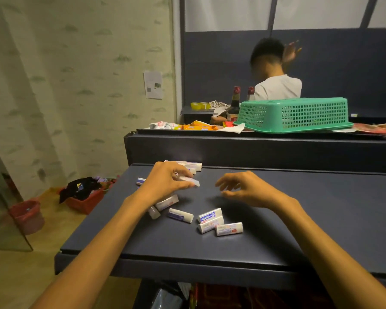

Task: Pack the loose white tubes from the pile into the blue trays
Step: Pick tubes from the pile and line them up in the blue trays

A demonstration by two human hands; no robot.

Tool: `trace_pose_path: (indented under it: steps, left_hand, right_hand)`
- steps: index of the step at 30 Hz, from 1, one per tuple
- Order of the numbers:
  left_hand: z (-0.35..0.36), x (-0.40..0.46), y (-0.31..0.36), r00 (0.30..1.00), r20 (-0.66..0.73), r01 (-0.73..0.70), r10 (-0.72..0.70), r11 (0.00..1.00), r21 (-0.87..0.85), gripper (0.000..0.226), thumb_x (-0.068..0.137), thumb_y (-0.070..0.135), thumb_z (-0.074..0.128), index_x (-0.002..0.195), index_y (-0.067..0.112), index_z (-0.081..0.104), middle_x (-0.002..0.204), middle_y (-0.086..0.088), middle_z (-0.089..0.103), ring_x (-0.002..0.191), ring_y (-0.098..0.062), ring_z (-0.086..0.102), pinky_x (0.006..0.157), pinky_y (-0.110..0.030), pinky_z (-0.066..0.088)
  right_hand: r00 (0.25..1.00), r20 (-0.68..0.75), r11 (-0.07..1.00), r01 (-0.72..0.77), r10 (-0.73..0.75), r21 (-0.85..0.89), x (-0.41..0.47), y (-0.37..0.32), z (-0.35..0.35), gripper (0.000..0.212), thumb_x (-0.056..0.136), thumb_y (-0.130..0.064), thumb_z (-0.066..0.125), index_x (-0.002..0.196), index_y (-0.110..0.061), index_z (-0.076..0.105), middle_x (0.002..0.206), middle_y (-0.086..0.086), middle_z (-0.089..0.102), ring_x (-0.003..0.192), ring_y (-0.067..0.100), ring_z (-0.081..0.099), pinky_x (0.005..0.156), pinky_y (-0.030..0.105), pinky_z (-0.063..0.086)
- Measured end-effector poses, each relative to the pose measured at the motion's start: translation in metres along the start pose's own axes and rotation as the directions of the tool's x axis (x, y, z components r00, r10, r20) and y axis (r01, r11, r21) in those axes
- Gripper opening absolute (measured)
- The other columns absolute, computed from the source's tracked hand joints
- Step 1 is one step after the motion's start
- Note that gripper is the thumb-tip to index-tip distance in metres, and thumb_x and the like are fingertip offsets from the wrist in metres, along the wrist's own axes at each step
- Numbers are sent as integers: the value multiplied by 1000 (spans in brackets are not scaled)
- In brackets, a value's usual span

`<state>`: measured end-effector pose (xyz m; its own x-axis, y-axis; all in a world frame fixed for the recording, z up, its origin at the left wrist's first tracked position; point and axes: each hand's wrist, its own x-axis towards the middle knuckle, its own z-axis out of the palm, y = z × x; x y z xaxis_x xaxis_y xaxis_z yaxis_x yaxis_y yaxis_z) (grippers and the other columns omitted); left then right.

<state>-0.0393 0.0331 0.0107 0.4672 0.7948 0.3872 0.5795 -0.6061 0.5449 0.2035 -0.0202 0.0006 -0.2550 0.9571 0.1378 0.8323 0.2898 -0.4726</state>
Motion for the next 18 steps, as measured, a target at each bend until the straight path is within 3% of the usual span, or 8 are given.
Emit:
trace_pose_path:
  steps: [4,9,11,14,18]
  left_hand:
    - [-4,-6,-3,998,-5,-62,62,997,-35,22,76,38,77,90,21,77,68,13,64,62,6,57,56,-6,41]
    - [-3,-7,-11,996,-9,-90,90,994,-56,17,83,25,74,98,18,77,76,12,69,73,-9,67,70,-21,56]
    - [-2,-6,-11,994,4,-105,105,992,-77,16,86,20,70,101,20,75,76,14,68,74,-8,68,73,-20,55]
    - [2,-4,-12,991,42,-120,127,984,-132,21,93,18,60,110,27,70,90,3,72,73,-5,68,74,-19,55]
    - [6,-2,-10,993,58,-88,99,982,-167,23,96,20,57,113,26,69,107,3,69,76,-3,68,74,-14,53]
  right_hand:
    - [998,60,999,-15,13,42,-6,-8,6,26,89,-16,65,113,-26,68,104,-8,68,92,2,63,79,14,50]
    - [982,185,998,-50,44,26,-12,-10,8,37,86,-6,65,115,-29,68,111,-14,67,100,4,62,88,20,50]
    - [976,212,998,-59,53,20,-14,-9,8,40,86,-5,65,116,-31,68,113,-16,66,102,5,61,92,22,50]
    - [974,220,997,-59,46,53,-16,-7,9,38,84,-9,69,115,-30,69,114,-14,67,106,8,60,97,28,48]
    - [978,208,998,-26,15,50,-16,-5,13,30,84,-17,72,112,-30,71,112,-10,66,102,11,60,95,30,50]
